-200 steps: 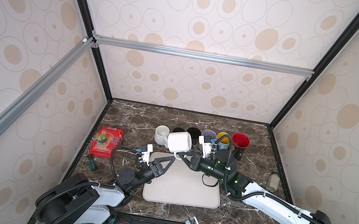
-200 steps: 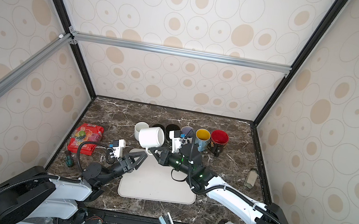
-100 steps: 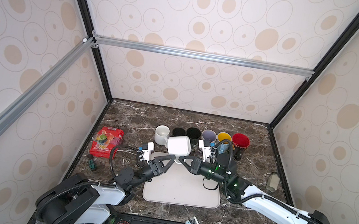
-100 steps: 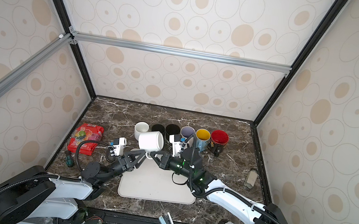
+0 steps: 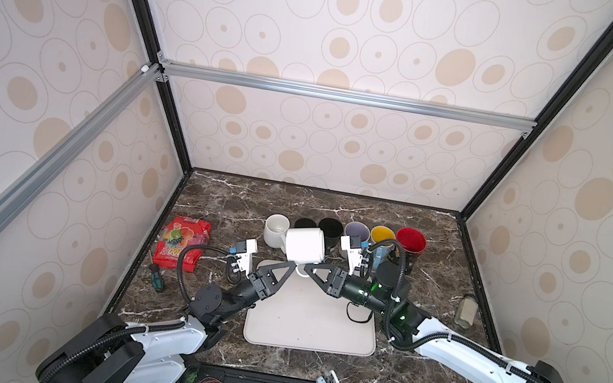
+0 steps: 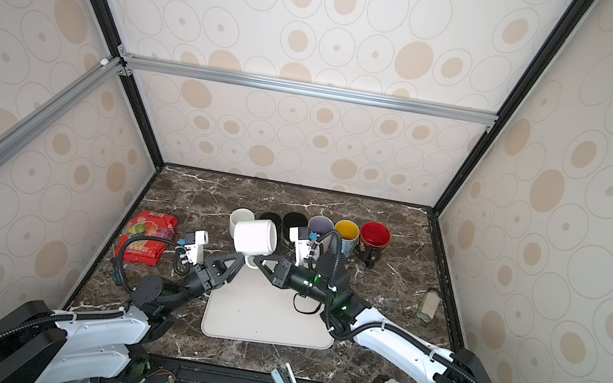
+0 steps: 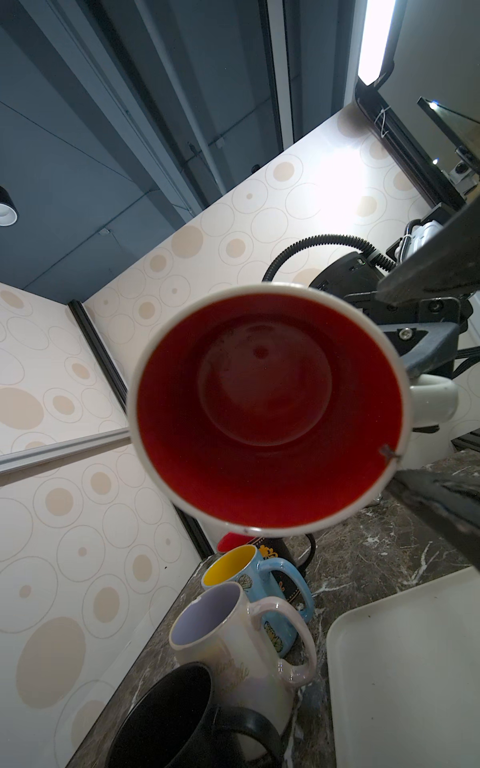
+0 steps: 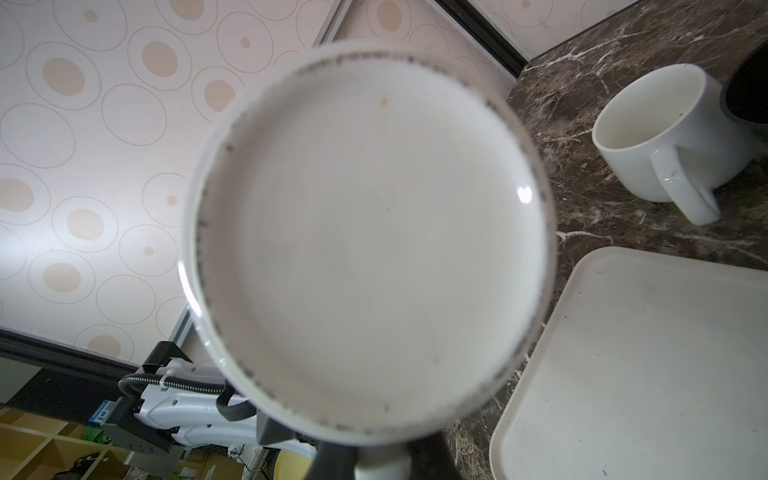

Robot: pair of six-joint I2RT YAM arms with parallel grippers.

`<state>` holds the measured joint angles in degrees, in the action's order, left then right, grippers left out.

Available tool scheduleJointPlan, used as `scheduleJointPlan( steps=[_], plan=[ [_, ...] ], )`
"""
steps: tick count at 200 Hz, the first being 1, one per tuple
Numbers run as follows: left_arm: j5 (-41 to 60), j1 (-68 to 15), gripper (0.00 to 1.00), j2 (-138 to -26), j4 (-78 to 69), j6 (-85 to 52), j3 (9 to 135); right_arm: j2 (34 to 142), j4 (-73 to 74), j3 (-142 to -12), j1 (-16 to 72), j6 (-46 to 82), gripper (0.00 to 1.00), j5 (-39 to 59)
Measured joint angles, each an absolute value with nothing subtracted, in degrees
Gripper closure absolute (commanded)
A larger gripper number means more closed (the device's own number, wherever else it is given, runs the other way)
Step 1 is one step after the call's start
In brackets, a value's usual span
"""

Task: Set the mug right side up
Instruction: 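Grasp the red-lined mug with the left gripper and open the right gripper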

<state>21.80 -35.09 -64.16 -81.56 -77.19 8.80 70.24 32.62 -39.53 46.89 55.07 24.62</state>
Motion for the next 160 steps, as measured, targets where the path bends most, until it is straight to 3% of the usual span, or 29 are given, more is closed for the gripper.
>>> scheduleJointPlan(
  steps=[120,160],
  plan=[
    [22.6,-34.6,0.75,-65.3,-81.6,-77.3,8.7,76.0,40.7,-39.5,48.1,57.6,1.0,25.7],
    [23.0,-33.9,1.0,-65.2,-82.7,-77.6,8.5,77.1,42.9,-39.6,48.1,59.2,1.0,25.7]
  ],
)
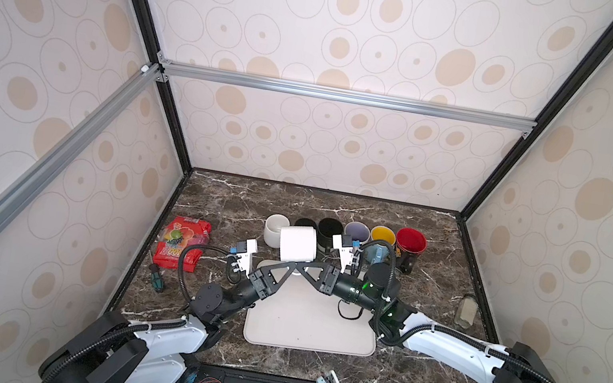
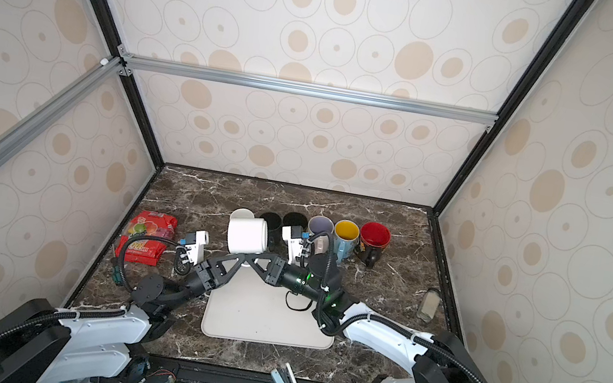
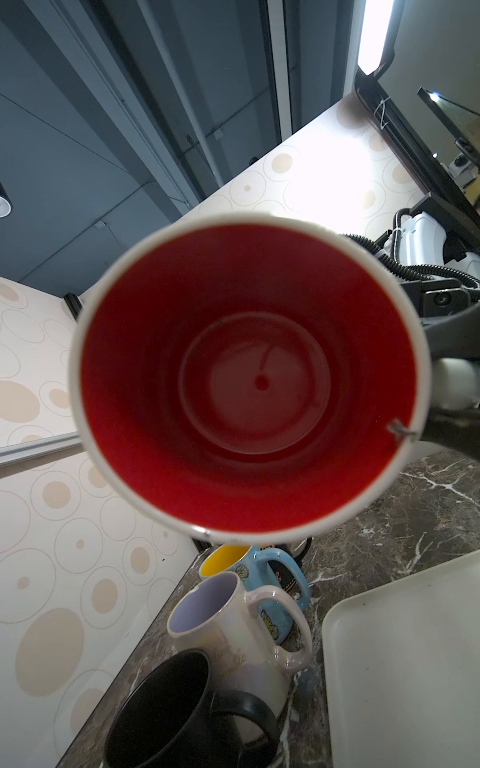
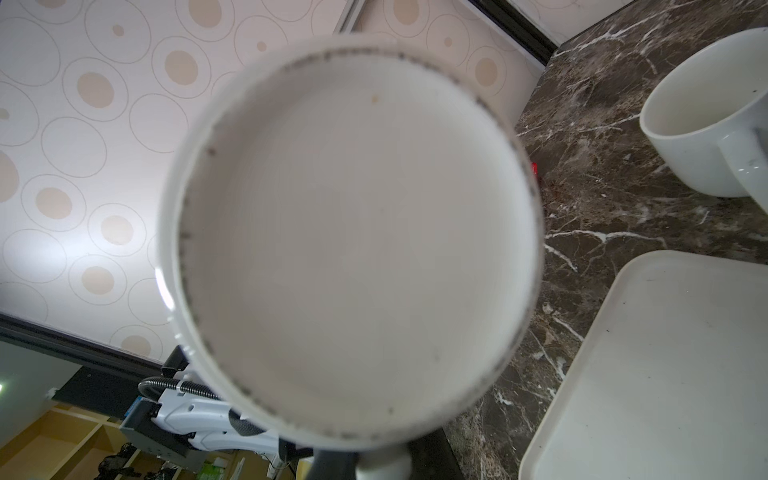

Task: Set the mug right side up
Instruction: 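Grasp the red-lined mug with the left gripper and open the right gripper, then carry the red-lined mug toward the white mug with the left gripper while the right withdraws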

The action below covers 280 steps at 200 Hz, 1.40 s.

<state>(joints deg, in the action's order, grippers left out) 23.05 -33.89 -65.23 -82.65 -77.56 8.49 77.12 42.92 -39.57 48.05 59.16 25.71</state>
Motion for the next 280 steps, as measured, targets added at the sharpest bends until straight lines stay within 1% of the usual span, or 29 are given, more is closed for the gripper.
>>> scheduleJointPlan(
  steps=[35,39,60,84,108,157,168,177,192,213,230,245,264,280],
  plan=[
    [23.1,-33.2,1.0,-65.7,-83.0,-77.6,8.5,78.6,44.5,-39.9,48.0,59.8,1.0,25.8],
    [23.1,-33.1,1.0,-65.9,-83.2,-77.7,8.5,78.8,44.7,-40.0,48.0,59.8,0.97,25.9],
    [22.8,-32.8,1.0,-66.0,-83.7,-77.8,8.4,79.5,45.2,-40.4,47.9,60.1,0.77,26.0],
    [22.3,-32.5,1.0,-65.8,-83.6,-78.2,8.3,79.9,44.6,-40.5,47.9,59.3,0.65,26.1],
    [20.8,-31.9,1.0,-65.3,-82.8,-78.2,8.3,80.0,44.1,-40.5,48.5,58.8,0.62,27.3],
    [20.3,-28.5,1.0,-62.7,-77.8,-77.7,7.7,79.4,43.2,-39.6,48.4,58.5,0.6,27.2],
    [20.5,-26.6,1.0,-60.2,-73.3,-76.8,7.8,78.2,41.8,-38.8,47.8,58.3,0.6,27.0],
    [20.4,-24.7,1.0,-57.2,-66.8,-74.8,8.6,76.7,39.6,-38.3,47.1,57.8,0.61,26.5],
    [18.5,-22.5,1.0,-52.0,-51.2,-69.3,12.8,73.2,32.9,-38.3,46.0,56.2,0.61,24.5],
    [11.3,-21.8,1.0,-48.4,-28.5,-58.8,24.0,68.5,17.8,-41.3,45.4,51.9,0.61,19.0],
    [4.7,-21.8,1.0,-49.0,-14.0,-50.3,34.1,66.3,5.3,-45.8,45.3,47.8,0.62,12.7],
    [-1.1,-21.7,1.0,-51.4,-4.8,-44.1,41.9,64.9,-3.2,-48.8,45.3,44.8,0.62,6.7],
    [-7.1,-21.6,1.0,-56.8,3.7,-37.6,49.9,63.8,-11.4,-50.2,44.9,42.0,0.62,0.8],
    [-10.8,-21.6,1.0,-61.6,9.1,-33.4,54.2,63.5,-16.8,-50.5,44.6,40.3,0.62,-3.2]
  ],
)
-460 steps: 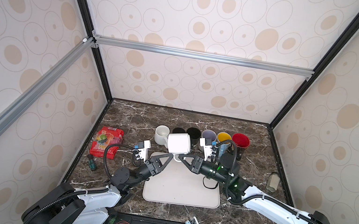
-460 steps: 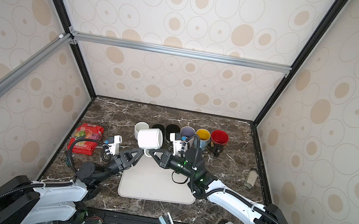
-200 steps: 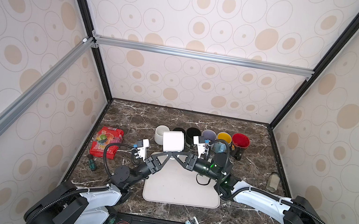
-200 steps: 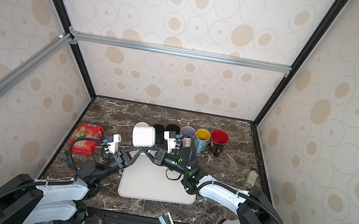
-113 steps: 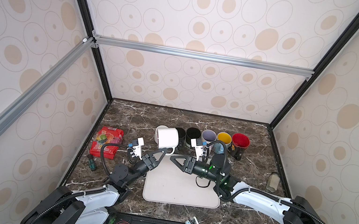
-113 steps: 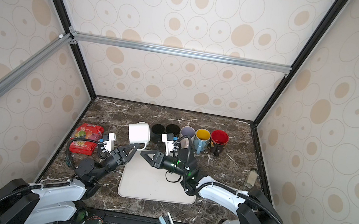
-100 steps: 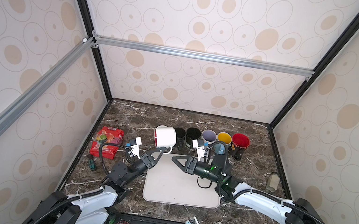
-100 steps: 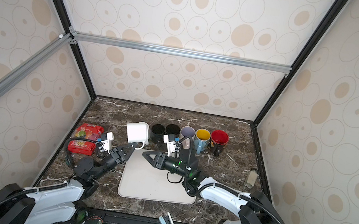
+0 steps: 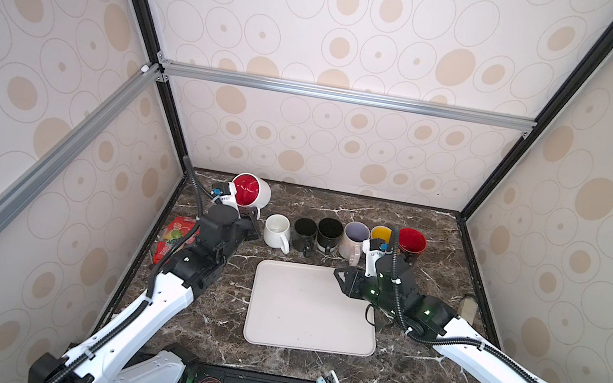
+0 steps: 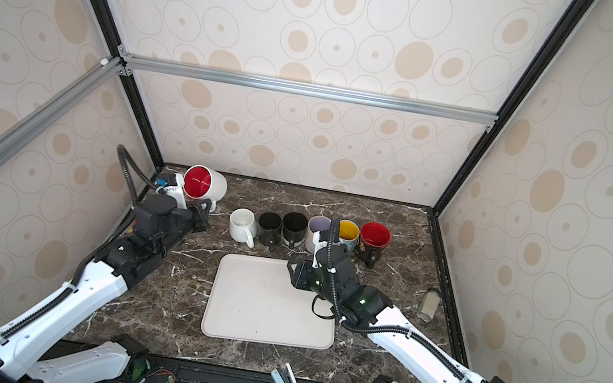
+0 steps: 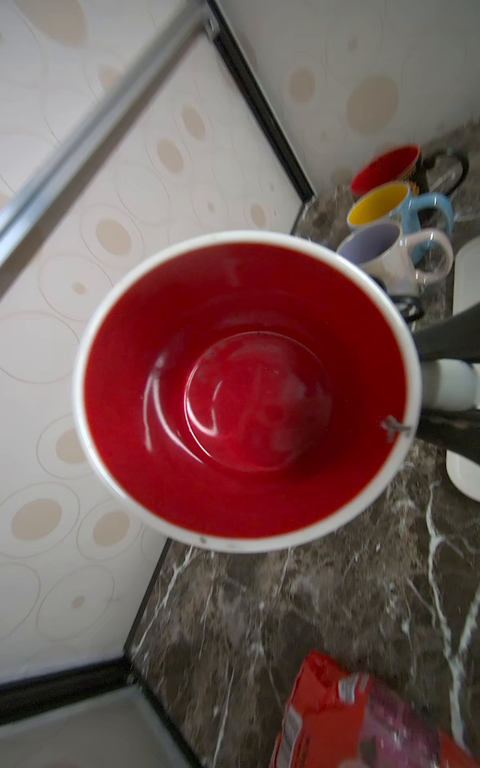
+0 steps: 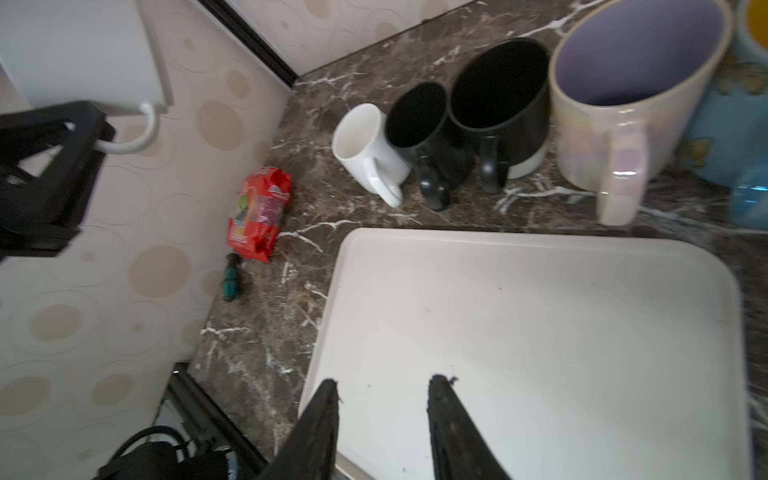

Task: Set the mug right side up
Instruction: 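Carry the red-lined mug toward the white mug with the left gripper while the right withdraws, then lower the red-lined mug beside the white mug with the left gripper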

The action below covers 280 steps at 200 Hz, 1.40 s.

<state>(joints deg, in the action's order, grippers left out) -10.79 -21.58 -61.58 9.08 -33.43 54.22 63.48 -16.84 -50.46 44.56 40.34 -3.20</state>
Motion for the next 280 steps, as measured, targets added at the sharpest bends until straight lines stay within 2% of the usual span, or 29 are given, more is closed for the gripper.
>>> scheduleJointPlan(
  steps=[34,84,164,280],
  plan=[
    [-14.0,-21.5,1.0,-69.9,17.9,-27.7,58.4,63.1,-23.8,-50.5,43.7,37.8,0.62,-7.5],
    [-14.1,-20.3,1.0,-77.0,22.4,-24.2,60.4,61.4,-25.9,-50.4,41.9,35.8,0.62,-7.5],
    [-10.9,-14.9,1.0,-81.5,21.9,-23.1,60.3,60.1,-26.1,-48.7,38.5,35.2,0.62,-5.0],
    [-7.7,-14.3,1.0,-87.5,15.8,-24.0,57.1,60.2,-26.1,-48.2,37.7,35.1,0.62,-3.2]
  ],
)
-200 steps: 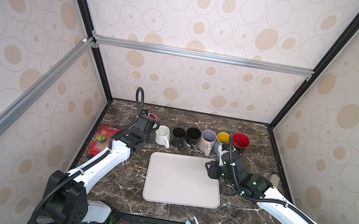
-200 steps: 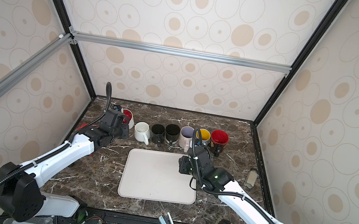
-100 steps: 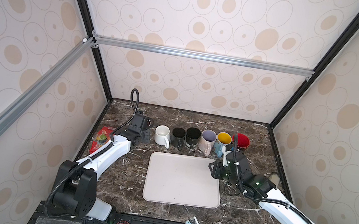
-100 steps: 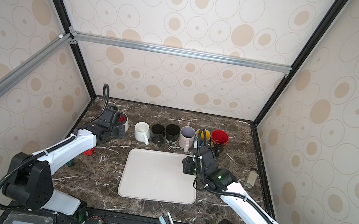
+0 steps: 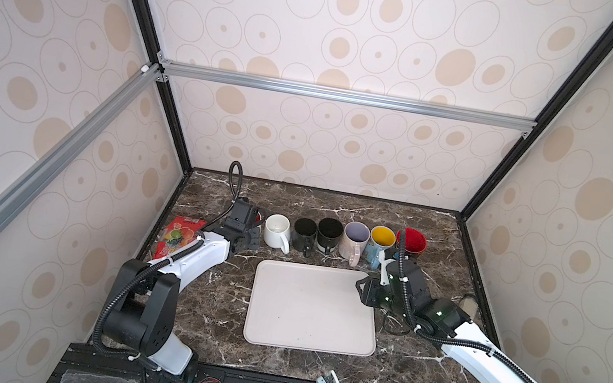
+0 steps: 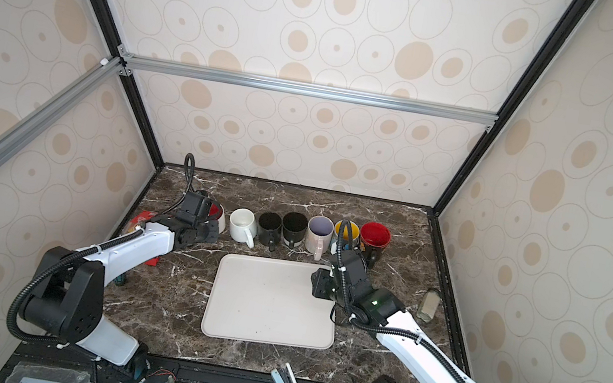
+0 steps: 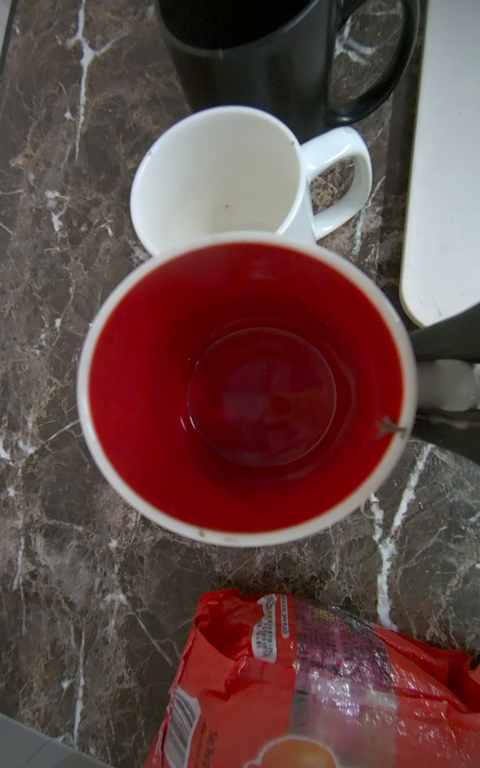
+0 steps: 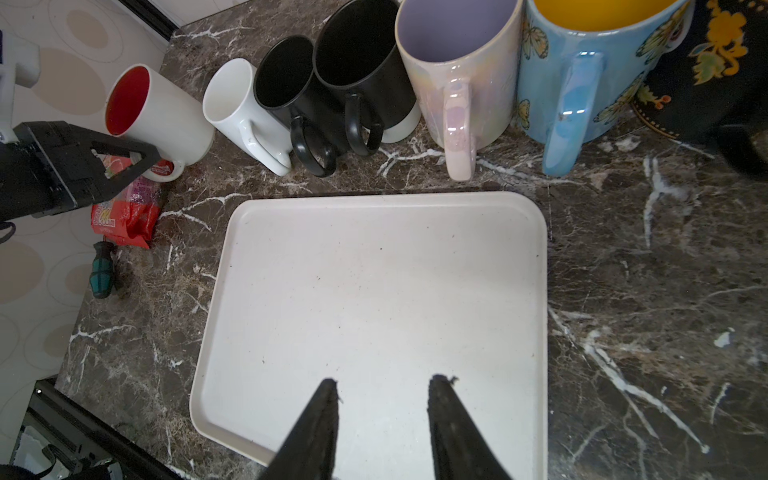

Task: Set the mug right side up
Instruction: 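Lower the red-lined mug beside the white mug with the left gripper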

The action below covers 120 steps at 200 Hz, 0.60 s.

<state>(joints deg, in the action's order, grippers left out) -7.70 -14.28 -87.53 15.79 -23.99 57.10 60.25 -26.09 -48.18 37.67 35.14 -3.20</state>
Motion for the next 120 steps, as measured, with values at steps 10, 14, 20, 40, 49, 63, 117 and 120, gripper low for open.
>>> scheduleJointPlan(
  steps=[10,14,20,40,49,63,117,120],
  plan=[
    [-7.7,-14.3,1.0,-87.8,15.4,-24.1,56.9,60.2,-26.0,-48.1,37.5,35.1,0.62,-3.2],
    [-7.7,-14.3,1.0,-87.8,15.2,-24.2,56.8,60.2,-25.9,-48.1,37.5,35.1,0.62,-3.2],
    [-7.7,-14.3,1.0,-88.0,15.0,-24.2,56.6,60.2,-25.9,-48.1,37.4,35.1,0.62,-3.2],
    [-7.6,-14.3,1.0,-89.1,14.0,-24.5,56.3,60.3,-25.9,-47.9,37.1,35.0,0.62,-3.2],
    [-7.4,-14.2,1.0,-89.8,13.4,-24.6,56.1,60.3,-25.9,-47.9,37.1,35.0,0.62,-3.2],
    [-7.1,-14.2,1.0,-90.7,12.6,-24.7,55.7,60.2,-25.8,-47.9,37.0,35.0,0.62,-3.2],
    [-6.2,-14.2,1.0,-92.6,12.0,-25.3,55.1,60.2,-25.9,-47.9,36.9,35.0,0.62,-3.2],
    [-6.2,-14.2,1.0,-92.6,11.9,-25.3,55.0,60.2,-25.9,-47.9,36.9,35.0,0.62,-3.2]
  ],
)
